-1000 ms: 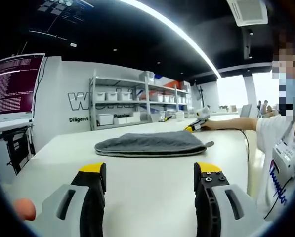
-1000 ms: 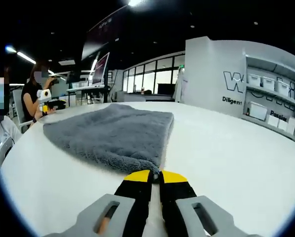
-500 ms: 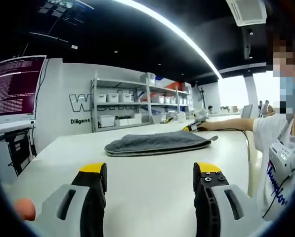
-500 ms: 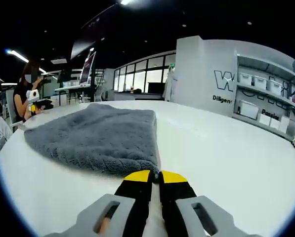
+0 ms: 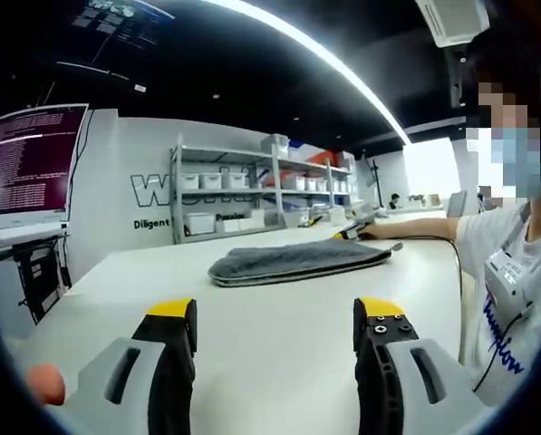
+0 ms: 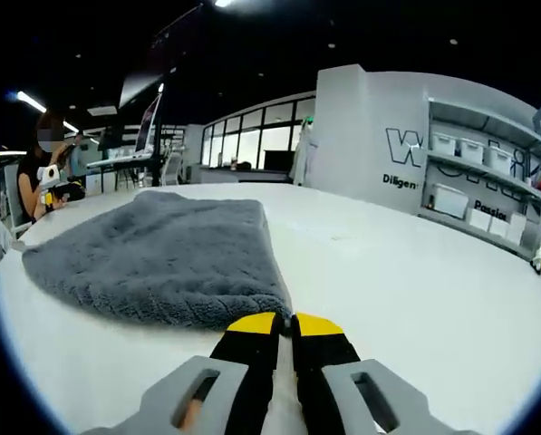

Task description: Open the folded towel by lifting each exposed corner and separating the folded layers until the towel lies flat within the target outline without major curled edges

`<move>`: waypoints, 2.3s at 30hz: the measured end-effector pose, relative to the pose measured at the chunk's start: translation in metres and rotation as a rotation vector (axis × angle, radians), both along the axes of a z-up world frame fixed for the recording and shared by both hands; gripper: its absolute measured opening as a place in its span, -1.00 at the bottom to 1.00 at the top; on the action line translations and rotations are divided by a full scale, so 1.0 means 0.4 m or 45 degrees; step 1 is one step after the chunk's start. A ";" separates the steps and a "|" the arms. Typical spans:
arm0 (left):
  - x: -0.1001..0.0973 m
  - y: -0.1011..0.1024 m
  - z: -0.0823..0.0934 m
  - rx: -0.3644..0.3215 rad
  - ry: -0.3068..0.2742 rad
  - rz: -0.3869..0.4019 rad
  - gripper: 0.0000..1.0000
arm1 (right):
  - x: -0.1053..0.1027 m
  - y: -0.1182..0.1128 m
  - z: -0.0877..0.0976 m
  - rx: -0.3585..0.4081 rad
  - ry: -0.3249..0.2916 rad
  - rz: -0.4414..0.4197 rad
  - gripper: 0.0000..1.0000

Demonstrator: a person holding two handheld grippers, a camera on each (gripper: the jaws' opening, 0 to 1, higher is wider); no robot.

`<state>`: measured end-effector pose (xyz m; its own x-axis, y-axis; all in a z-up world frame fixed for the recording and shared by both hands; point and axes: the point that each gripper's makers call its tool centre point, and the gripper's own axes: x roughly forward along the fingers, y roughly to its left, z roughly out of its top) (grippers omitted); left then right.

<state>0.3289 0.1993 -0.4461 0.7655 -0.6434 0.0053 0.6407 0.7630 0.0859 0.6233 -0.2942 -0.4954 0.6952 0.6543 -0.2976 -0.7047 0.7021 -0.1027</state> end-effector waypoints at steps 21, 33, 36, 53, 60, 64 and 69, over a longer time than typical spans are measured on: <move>0.036 0.015 -0.017 0.004 0.041 0.059 0.37 | 0.298 -0.039 0.002 -0.187 -0.142 -0.059 -0.94; 0.121 0.045 -0.027 -0.011 0.100 0.126 0.37 | 0.369 -0.082 -0.001 -0.029 -0.026 -0.244 -0.66; 0.119 0.046 -0.026 -0.040 0.121 0.110 0.37 | 0.367 -0.107 -0.001 -0.013 -0.017 -0.268 -0.34; 0.102 0.040 -0.018 -0.019 0.092 0.083 0.38 | 0.105 -0.144 0.121 0.469 -0.125 -0.233 0.04; 0.098 0.038 -0.014 -0.016 0.081 0.064 0.38 | -0.179 -0.098 0.120 0.461 -0.096 -0.078 0.56; 0.089 0.031 -0.007 -0.018 0.072 0.046 0.38 | -0.314 -0.070 0.116 0.441 -0.091 -0.028 0.67; 0.082 0.028 -0.002 -0.017 0.070 0.036 0.38 | -0.433 -0.034 0.107 0.403 -0.088 -0.021 0.82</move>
